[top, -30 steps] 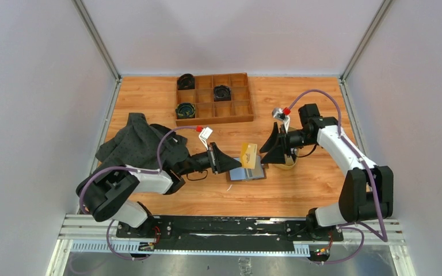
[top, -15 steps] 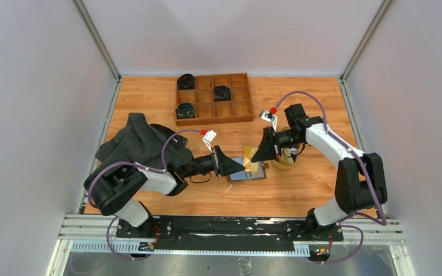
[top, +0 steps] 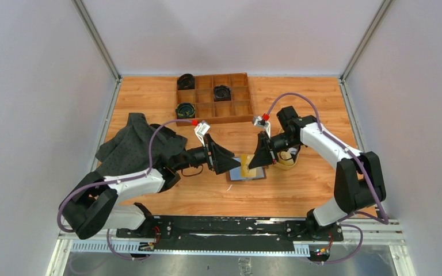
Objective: Put the credit cards into the card holder
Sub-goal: Insert the credit card into the card holder.
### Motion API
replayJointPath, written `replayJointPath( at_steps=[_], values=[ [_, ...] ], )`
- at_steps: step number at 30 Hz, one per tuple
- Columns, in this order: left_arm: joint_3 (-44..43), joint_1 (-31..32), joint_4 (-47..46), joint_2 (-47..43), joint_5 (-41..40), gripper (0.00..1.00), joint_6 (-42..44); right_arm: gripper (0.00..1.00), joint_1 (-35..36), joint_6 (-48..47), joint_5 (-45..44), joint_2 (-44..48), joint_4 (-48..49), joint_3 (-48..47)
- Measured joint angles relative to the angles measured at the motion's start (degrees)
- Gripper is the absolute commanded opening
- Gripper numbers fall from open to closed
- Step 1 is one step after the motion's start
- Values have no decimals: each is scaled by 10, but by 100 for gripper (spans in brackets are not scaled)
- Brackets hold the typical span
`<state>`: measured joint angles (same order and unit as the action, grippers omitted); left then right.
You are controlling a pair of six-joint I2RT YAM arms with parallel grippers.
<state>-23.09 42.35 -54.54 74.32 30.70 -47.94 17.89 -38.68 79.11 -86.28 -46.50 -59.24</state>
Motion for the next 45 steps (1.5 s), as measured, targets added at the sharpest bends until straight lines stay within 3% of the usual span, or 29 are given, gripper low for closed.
replayJointPath(
  at_steps=[8, 25, 45],
  values=[
    [-75, -37, 127, -2, 101, 99, 71, 0, 66, -128, -36, -39, -110, -51],
    [-107, -29, 170, 50, 189, 40, 99, 0, 83, -179, -62, -66, -165, -66],
    [-129, -13, 214, 67, 220, 27, 120, 0, 95, -180, -84, -78, -174, -69]
  ],
)
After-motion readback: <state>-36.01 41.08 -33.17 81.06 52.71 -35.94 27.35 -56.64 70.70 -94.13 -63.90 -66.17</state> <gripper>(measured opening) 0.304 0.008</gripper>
